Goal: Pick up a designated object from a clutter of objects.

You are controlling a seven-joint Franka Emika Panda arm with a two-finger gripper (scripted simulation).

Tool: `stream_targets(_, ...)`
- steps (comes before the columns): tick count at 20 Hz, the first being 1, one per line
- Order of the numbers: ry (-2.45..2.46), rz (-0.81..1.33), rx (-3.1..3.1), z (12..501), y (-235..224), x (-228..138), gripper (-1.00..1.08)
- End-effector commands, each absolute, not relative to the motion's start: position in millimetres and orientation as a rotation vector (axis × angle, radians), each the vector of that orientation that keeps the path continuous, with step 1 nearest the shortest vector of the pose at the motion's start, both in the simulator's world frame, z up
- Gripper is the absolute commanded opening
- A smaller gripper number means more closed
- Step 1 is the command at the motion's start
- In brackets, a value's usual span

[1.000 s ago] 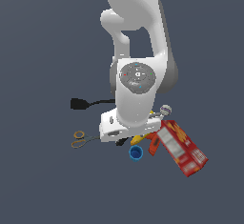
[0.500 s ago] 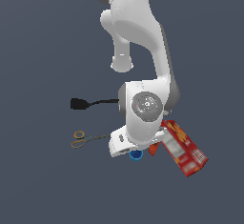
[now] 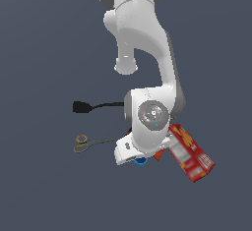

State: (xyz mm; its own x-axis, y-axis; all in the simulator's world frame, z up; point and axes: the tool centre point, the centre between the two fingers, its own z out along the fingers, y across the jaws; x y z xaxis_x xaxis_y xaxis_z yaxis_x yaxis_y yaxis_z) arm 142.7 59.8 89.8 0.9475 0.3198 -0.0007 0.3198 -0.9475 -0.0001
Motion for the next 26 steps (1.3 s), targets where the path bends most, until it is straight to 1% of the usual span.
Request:
stream_targets(1,0.509,-0.002,3.1,85,60,143,1.0)
stream_targets(9,0.512,0.0,3.1,46,60,142,1.0)
stream_targets(15,0.512,0.0,3.1,40,60,143,1.0)
stream_targets(16,0.512,0.0,3.1,40,60,143,-1.0)
stream_targets(26,0.512,0.0,3.1,40,60,143,-1.0)
